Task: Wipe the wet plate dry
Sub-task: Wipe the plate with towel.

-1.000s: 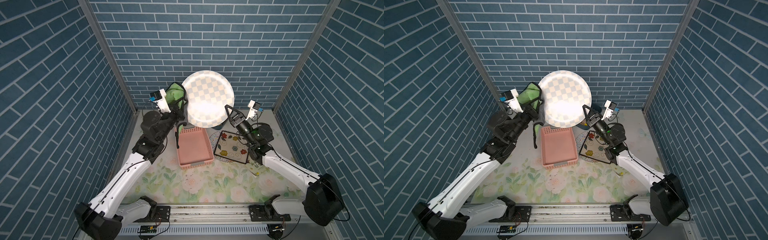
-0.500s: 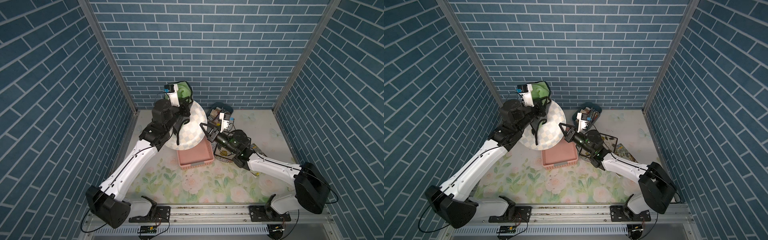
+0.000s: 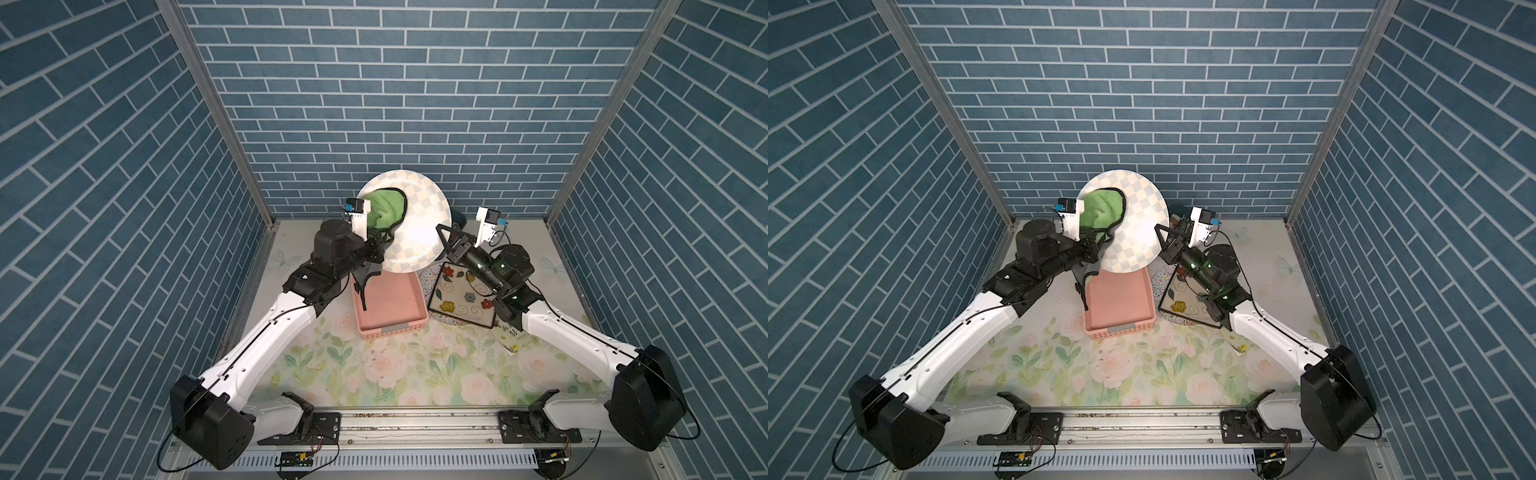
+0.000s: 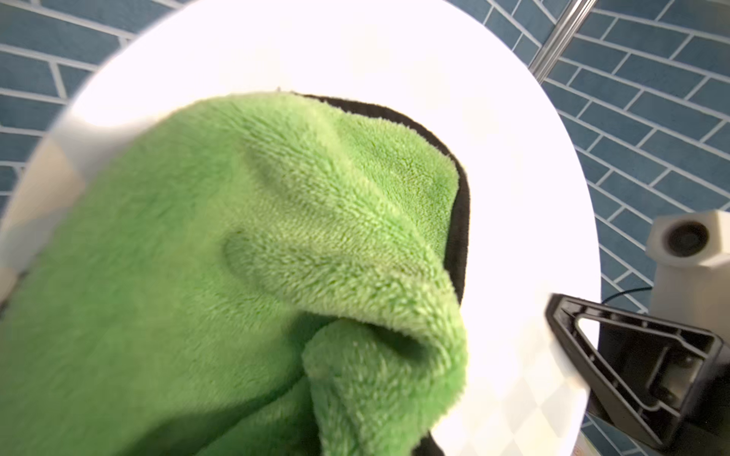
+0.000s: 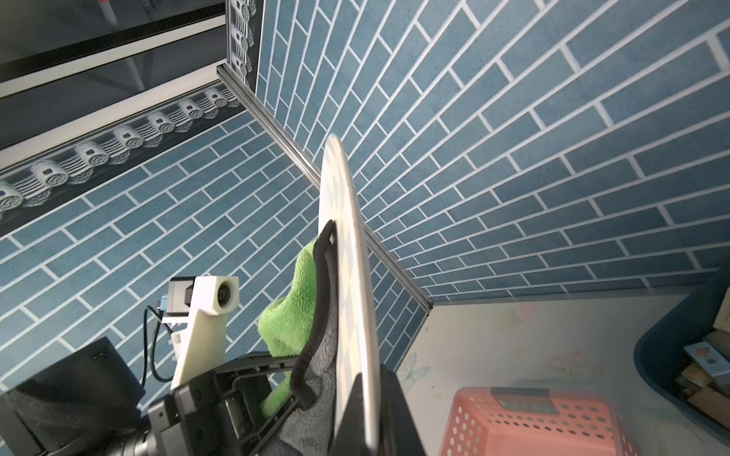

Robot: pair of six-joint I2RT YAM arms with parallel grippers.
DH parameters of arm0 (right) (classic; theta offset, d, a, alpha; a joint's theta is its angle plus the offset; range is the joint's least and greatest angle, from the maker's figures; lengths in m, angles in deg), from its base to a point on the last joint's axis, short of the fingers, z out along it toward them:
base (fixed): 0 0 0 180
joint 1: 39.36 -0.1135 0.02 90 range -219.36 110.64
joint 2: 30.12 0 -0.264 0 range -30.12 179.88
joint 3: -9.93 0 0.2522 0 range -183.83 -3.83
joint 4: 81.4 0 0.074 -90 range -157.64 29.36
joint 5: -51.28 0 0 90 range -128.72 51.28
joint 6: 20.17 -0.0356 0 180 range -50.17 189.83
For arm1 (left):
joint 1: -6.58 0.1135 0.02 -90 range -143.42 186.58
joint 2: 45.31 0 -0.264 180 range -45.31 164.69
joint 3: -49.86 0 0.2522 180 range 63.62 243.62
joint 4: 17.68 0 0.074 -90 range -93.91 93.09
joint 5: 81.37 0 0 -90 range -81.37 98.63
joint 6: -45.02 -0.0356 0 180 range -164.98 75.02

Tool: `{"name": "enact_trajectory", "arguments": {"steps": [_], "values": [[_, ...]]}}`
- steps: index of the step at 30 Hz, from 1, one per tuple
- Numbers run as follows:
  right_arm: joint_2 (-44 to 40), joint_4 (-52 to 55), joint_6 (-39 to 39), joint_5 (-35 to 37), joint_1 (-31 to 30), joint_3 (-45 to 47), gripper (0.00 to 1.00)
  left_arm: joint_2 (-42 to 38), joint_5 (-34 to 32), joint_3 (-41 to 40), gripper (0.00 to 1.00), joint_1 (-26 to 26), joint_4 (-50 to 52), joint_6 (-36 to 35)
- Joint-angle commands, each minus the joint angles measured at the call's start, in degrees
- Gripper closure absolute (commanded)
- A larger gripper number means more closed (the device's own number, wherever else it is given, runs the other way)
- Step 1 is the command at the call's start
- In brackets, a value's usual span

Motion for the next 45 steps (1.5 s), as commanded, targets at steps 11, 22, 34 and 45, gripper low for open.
{"name": "enact_trajectory", "arguments": {"steps": [11, 22, 34, 45], "values": [[-2.7, -19.1, -9.9, -5.0, 0.8, -1.4, 1.00, 4.9, 0.6, -0.8, 1.00, -1.0, -0.6, 7.6], [-2.8, -20.3, -9.4, -7.4, -0.1, -1.6, 1.00, 5.7, -9.2, -6.0, 1.00, -10.3, -5.3, 5.5], [-12.6, -19.6, -14.7, -10.5, 12.1, 5.5, 1.00, -4.9, 24.6, -13.3, 1.00, 24.3, -28.1, 34.9], [-4.2, -31.4, -24.2, -19.3, 12.2, 2.5, 1.00, 10.5, 31.3, -5.0, 1.00, 14.1, -103.4, 93.6]]}}
